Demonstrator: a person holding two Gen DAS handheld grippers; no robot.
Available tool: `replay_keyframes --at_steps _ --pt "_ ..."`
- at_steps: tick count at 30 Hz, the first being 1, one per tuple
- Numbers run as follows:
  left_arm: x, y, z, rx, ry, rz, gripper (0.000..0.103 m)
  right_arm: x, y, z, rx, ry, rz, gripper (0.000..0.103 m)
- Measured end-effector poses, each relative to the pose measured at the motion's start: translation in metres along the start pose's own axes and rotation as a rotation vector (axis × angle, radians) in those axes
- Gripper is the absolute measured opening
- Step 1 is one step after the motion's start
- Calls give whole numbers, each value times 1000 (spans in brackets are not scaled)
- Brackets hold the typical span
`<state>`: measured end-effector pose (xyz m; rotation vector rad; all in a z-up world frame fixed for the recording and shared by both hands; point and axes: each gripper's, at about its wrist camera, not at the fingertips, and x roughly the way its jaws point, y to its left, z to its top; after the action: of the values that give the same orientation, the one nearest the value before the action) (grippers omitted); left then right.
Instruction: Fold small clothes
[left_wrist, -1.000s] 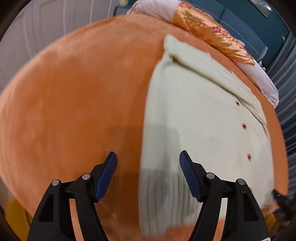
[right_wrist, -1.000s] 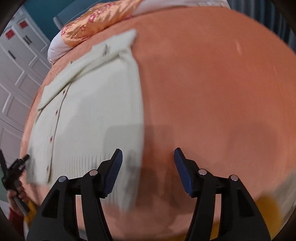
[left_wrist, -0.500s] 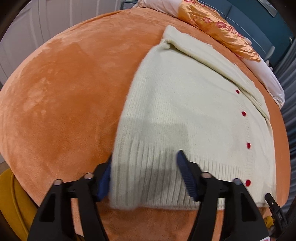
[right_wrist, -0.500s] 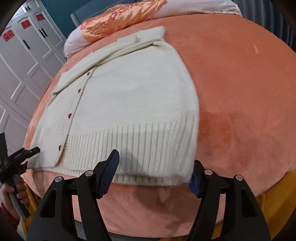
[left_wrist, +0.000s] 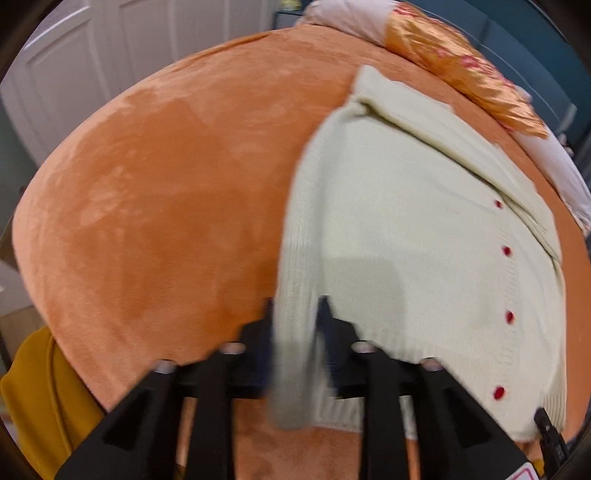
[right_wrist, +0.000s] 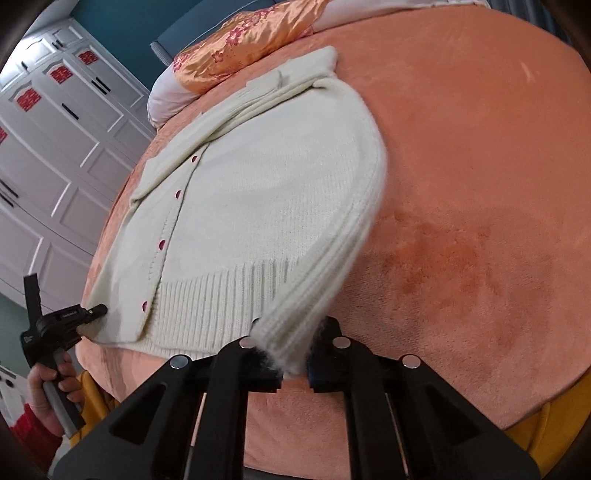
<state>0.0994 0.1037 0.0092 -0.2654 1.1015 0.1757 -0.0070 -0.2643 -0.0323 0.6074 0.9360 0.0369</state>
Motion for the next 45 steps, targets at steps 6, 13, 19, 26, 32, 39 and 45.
replay_keyframes --at_steps 6,13,19,26,32,39,45 --pt "6 11 0 -35 -1 -17 69 3 -7 2 48 7 46 18" --pt "16 -2 -1 24 2 -45 81 7 11 0 -31 -12 23 39" --pt "13 -10 3 79 16 -141 14 8 11 0 -39 -39 -7 11" --pt "7 -1 5 56 43 -201 12 0 7 -2 -28 -48 -23 20" --pt "-11 19 -2 24 -30 -154 44 -18 -11 -8 61 -78 -17 51" --pt "-17 38 -3 -21 -60 -178 55 -37 -1 -10 41 -161 -143 54" --pt "-10 43 1 -42 -30 -276 62 -43 -40 -13 197 -100 -92 69"
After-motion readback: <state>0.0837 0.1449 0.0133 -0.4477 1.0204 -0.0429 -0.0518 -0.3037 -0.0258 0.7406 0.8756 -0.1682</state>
